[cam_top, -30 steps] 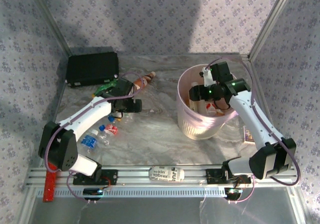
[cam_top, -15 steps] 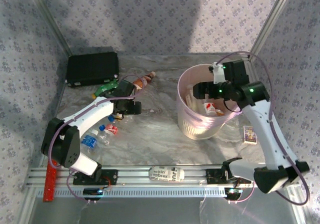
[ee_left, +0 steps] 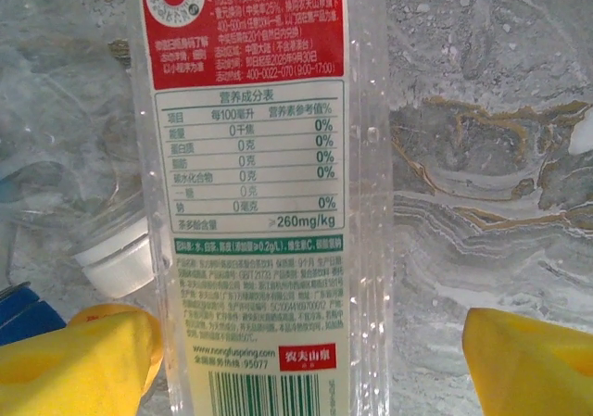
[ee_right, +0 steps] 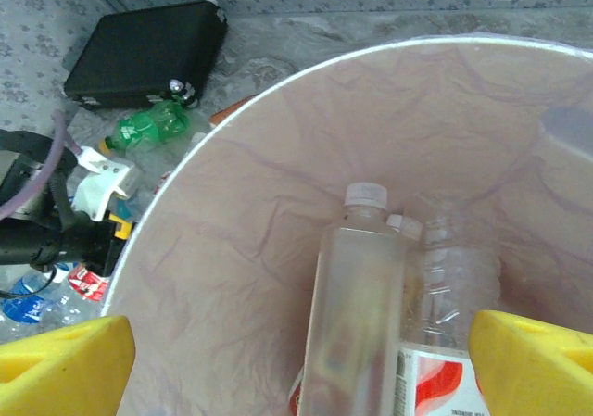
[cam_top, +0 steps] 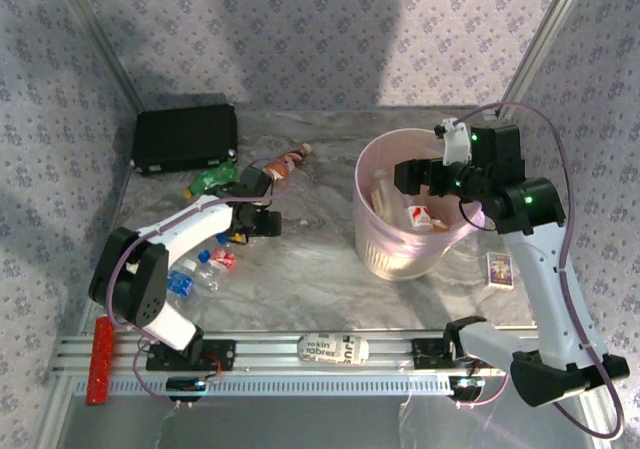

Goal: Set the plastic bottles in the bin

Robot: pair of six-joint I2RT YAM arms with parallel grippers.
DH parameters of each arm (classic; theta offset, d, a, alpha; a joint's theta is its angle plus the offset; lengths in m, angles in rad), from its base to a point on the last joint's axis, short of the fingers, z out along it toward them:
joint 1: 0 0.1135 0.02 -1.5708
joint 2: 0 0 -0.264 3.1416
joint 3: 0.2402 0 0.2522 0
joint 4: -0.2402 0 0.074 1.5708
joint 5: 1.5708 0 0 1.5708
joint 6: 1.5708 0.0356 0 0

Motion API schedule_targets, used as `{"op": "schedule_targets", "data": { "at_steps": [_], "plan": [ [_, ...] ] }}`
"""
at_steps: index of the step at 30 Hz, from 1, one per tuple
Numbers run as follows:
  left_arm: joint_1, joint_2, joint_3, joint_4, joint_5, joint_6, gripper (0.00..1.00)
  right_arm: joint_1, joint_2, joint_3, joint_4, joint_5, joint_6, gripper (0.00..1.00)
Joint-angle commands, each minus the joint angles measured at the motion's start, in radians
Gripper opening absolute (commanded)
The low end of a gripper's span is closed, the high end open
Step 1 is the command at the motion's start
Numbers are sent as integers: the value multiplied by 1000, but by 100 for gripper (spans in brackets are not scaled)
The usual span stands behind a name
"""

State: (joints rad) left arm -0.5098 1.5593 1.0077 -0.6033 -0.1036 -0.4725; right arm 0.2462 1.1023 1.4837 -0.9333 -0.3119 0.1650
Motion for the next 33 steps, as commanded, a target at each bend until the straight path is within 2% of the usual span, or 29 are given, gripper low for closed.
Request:
{"op": "schedule_targets", "data": {
  "at_steps": [1,5,11,18,27,30,33],
  "plan": [
    [8,17,-6,18,6,-9,84,-5,-20,-1,40,-53,7,94],
    [8,26,-9,26,1,-9,76,-4,-58,-16,94,-114,6,94],
    [8,30,1,21,0,-6,63,-4,-95,-30,124,-138,-10,95],
    [6,-35,2,25,17,-11,58,13,-91,-40,188,-161,-12,94],
    [-17,-173,38,86,57,-75,51,96,-35,18,260,-89,-11,99],
    [-35,-199,69,107,65,-102,49,134,25,43,314,-90,2,99],
    [-48,-239,77,121,70,-111,47,217,119,130,322,-55,-22,99]
  ]
}}
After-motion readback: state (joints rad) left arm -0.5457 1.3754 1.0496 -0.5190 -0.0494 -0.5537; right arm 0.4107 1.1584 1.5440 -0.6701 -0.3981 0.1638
